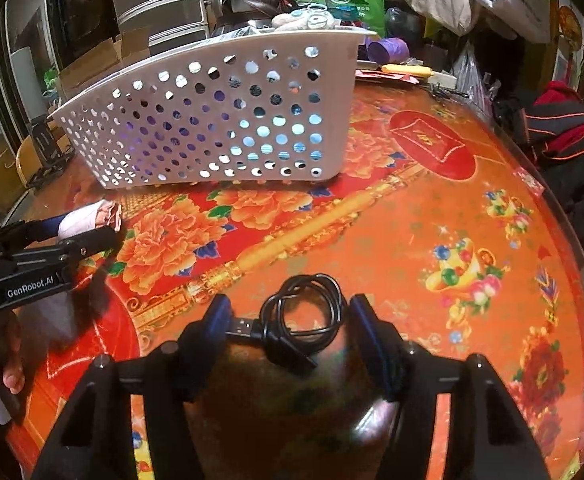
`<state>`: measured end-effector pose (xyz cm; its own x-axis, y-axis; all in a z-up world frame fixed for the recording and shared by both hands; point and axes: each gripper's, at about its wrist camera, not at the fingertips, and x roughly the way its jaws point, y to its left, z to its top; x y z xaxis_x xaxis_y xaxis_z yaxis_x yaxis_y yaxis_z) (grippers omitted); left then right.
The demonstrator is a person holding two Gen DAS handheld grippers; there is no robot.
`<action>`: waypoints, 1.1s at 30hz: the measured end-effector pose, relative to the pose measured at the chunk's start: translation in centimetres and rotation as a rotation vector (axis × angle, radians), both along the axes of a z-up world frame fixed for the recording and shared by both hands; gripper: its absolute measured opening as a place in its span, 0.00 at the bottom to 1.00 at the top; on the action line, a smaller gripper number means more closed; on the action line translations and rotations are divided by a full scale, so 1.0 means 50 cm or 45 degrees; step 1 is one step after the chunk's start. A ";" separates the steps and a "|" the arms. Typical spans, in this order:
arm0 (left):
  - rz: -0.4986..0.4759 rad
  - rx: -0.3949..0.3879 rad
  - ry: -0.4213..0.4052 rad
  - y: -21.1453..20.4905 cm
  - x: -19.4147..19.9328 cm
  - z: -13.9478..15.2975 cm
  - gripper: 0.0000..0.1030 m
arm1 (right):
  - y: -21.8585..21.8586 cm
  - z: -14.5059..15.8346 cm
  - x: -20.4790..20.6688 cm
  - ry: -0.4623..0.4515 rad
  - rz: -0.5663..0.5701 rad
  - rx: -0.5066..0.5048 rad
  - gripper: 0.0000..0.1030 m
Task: Organize soft objects
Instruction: 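Lift the white roll and black cable and carry both over the basket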
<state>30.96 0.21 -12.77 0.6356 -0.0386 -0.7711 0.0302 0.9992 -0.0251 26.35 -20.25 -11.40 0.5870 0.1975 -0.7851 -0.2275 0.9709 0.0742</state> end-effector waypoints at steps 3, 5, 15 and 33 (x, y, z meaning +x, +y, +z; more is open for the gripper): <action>-0.003 -0.009 -0.011 0.004 -0.004 0.005 0.68 | 0.002 0.000 -0.003 0.004 0.004 0.007 0.58; 0.000 -0.007 -0.025 0.007 -0.007 0.010 0.68 | 0.001 0.000 -0.006 0.004 0.004 0.022 0.58; -0.004 -0.040 -0.069 0.020 -0.022 0.030 0.68 | 0.014 0.022 -0.022 -0.028 0.025 0.031 0.58; -0.057 -0.062 -0.221 0.042 -0.059 0.263 0.68 | 0.048 0.209 -0.009 -0.227 0.110 0.044 0.58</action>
